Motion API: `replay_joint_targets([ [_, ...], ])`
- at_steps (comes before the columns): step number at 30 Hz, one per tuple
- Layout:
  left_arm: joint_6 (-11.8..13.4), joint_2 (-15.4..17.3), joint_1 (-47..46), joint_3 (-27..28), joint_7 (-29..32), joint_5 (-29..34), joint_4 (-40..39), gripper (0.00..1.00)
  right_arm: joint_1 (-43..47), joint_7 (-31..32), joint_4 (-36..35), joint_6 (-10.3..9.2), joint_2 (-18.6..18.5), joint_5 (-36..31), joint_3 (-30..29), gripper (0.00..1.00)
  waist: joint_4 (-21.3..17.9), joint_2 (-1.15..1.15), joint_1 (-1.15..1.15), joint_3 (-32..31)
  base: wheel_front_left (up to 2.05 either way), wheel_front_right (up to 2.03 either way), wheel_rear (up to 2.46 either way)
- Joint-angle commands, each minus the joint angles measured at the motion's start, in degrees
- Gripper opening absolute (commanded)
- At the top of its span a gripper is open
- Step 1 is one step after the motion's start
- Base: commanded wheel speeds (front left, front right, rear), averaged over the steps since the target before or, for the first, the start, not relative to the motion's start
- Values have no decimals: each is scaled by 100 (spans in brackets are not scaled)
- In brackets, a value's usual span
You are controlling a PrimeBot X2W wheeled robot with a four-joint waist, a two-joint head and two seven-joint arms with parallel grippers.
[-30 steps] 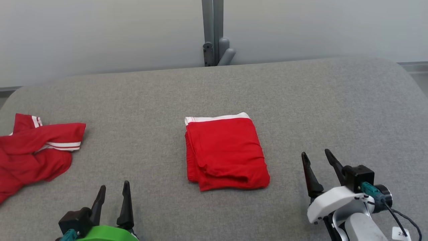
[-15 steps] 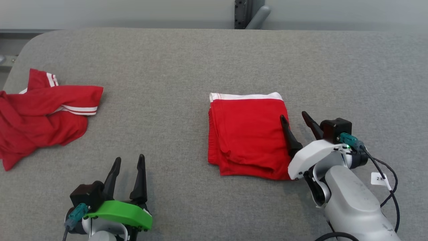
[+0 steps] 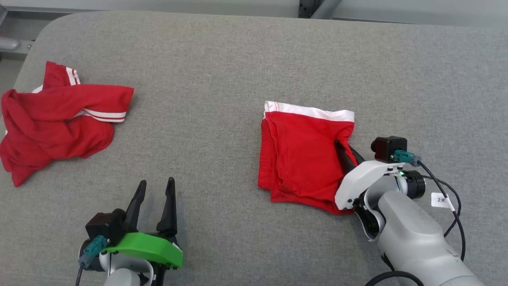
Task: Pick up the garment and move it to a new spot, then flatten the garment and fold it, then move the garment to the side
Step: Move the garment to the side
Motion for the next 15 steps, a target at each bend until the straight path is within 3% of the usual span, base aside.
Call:
replay_joint_targets([
  [1, 24, 23, -3, 10, -1, 45, -12, 100, 15, -34, 81, -5, -41, -46, -27, 0, -220, 0, 0, -154, 0, 0, 0],
  [9, 20, 22, 156, 86, -1, 185, -12, 100, 364, -46, -327, -7, -83, -297, -424, 0, -1101, 0, 0, -487, 0, 0, 0],
  [15, 17, 24, 84, -7, -1, 235, -29, 100, 643, -47, -498, -6, -84, -568, -588, 0, -2051, 0, 0, -567, 0, 0, 0],
])
